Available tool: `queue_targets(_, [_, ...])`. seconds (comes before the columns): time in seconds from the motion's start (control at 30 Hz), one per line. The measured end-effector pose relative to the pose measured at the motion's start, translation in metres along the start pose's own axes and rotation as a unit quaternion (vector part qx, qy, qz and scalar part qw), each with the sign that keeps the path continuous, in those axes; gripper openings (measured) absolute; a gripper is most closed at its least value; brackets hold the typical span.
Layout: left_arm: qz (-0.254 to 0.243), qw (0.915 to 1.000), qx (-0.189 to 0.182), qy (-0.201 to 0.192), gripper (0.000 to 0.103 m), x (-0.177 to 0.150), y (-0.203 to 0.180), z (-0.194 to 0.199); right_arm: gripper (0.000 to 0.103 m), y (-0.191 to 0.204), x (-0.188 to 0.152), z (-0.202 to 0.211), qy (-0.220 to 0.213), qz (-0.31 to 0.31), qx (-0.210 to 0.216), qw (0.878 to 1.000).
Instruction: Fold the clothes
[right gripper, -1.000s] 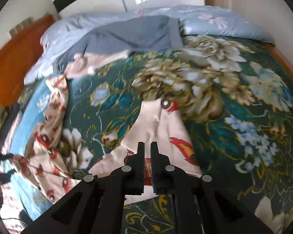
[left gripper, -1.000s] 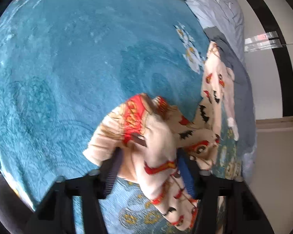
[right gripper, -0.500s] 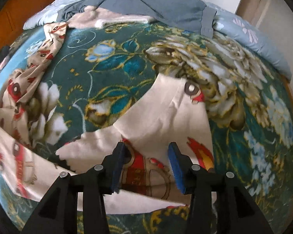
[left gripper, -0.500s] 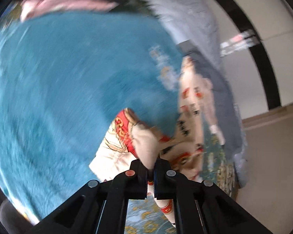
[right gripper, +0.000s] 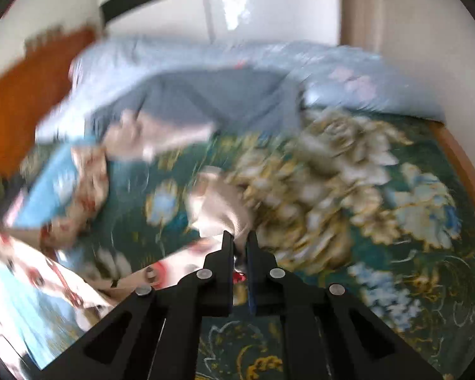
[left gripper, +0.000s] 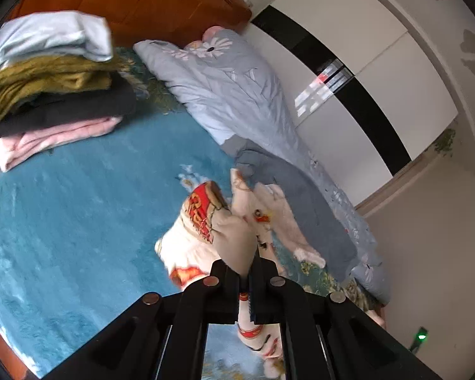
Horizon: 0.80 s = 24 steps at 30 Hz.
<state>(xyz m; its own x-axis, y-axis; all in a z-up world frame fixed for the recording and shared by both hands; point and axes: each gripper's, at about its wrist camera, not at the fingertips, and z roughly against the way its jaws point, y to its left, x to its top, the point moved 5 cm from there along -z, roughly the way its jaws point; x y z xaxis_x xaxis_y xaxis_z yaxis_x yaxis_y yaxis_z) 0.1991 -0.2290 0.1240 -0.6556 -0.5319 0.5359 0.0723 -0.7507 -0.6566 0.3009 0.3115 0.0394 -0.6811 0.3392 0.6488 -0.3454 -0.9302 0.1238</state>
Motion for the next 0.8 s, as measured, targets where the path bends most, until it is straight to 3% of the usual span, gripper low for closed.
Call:
queue_targets(0.1, [0.046, 0.9987, -0.005, 0.024, 0.004, -0.022, 0.048, -0.006, 0.006, -0.039, -0.006, 0.018, -0.012, -0.055, -0.01, 0.998])
queue_targets(0.3, [0.106, 0.9902, -0.005, 0.091, 0.004, -0.093, 0.108, -0.027, 0.006, -0.086, -0.065, 0.005, 0.038, -0.135, -0.019, 0.99])
queue_targets(0.47, [0.153, 0.9837, -0.004, 0.095, 0.006, -0.114, 0.132, -0.025, 0.006, -0.108, -0.112, -0.012, 0.079, -0.185, -0.021, 0.979])
queue_targets(0.53, [0.151, 0.9837, 0.0, 0.098, 0.01, -0.117, 0.132, -0.024, 0.006, -0.116, -0.128, -0.018, 0.094, -0.203, -0.021, 0.975])
queue_targets(0.57, [0.15, 0.9837, 0.004, 0.099, 0.018, -0.118, 0.132, -0.024, 0.006, -0.116, -0.128, -0.018, 0.094, -0.205, -0.02, 0.974])
queue_targets(0.6, [0.152, 0.9835, 0.006, 0.098, 0.035, -0.12, 0.132, -0.023, 0.006, -0.116, -0.129, -0.018, 0.094, -0.208, -0.019, 0.973])
queue_targets(0.67, [0.165, 0.9819, -0.001, 0.093, 0.048, -0.121, 0.135, -0.02, 0.007, -0.117, -0.13, -0.019, 0.094, -0.213, -0.018, 0.972])
queue_targets(0.8, [0.183, 0.9793, 0.009, 0.086, 0.05, -0.118, 0.143, -0.02, 0.007, -0.118, -0.132, -0.02, 0.094, -0.224, -0.014, 0.97])
